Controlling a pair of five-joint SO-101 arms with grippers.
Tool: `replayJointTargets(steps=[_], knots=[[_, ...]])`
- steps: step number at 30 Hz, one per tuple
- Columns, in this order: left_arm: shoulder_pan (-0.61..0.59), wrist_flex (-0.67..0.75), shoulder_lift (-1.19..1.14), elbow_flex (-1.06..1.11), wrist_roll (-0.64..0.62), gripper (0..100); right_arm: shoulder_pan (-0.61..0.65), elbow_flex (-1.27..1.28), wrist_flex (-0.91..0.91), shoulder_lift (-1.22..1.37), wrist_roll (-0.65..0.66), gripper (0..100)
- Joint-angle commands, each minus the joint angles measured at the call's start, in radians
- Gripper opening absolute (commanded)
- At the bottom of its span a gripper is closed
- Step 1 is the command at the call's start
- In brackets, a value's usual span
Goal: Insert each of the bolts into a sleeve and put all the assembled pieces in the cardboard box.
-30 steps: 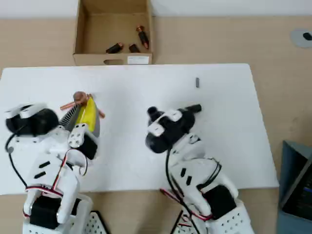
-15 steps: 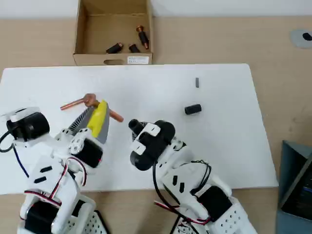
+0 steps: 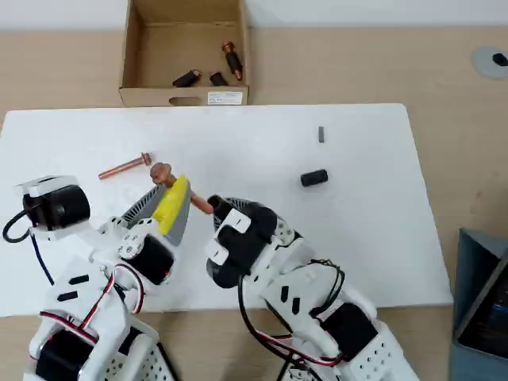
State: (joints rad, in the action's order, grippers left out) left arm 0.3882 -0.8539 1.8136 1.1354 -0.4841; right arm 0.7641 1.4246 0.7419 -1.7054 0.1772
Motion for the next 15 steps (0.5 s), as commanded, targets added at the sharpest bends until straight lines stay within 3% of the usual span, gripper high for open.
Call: replayJointTargets(steps=[1,15], knots=[[0.006,0.005,0.008,-0.026,-0.006,0,0.013,-0.01,-0.054,-0.01,0.009,0.9],[0.003,0.118,0.01,0.044,-0.002,0,0.062,-0.01,-0.051,-0.01,0.009,0.9]])
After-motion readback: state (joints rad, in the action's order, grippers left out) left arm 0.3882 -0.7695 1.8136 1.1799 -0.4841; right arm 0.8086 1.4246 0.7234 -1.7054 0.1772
